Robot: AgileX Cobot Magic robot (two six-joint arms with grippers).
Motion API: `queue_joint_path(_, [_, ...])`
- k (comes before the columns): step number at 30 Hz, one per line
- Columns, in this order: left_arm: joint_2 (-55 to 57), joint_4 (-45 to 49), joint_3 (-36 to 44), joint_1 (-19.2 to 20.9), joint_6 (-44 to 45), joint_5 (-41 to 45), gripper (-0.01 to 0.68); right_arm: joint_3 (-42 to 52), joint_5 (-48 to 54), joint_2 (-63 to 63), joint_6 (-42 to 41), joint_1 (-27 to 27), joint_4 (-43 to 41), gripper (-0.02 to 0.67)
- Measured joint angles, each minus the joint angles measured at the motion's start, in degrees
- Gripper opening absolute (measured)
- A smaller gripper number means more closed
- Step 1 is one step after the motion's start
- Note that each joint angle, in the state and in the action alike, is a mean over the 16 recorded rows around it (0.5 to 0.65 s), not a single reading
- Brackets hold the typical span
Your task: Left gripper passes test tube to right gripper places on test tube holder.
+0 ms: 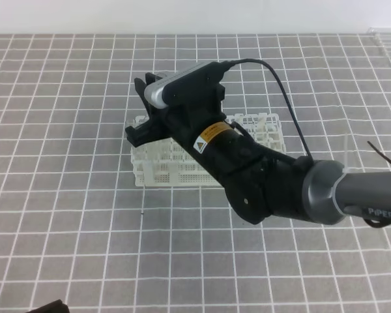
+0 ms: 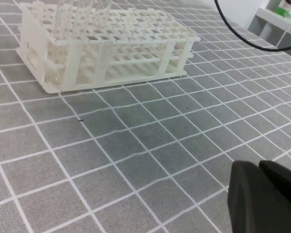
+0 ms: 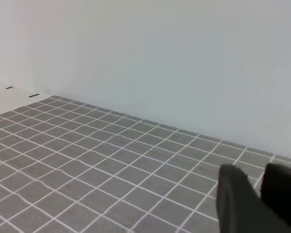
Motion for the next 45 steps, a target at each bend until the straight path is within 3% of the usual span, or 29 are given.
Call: queue_joint_path(45, [0.25,0.05,0.26,0.02,0.01,-0.34,-0.001,0.00,-3.62,2.22,0.36,-0.69,-0.05,0.087])
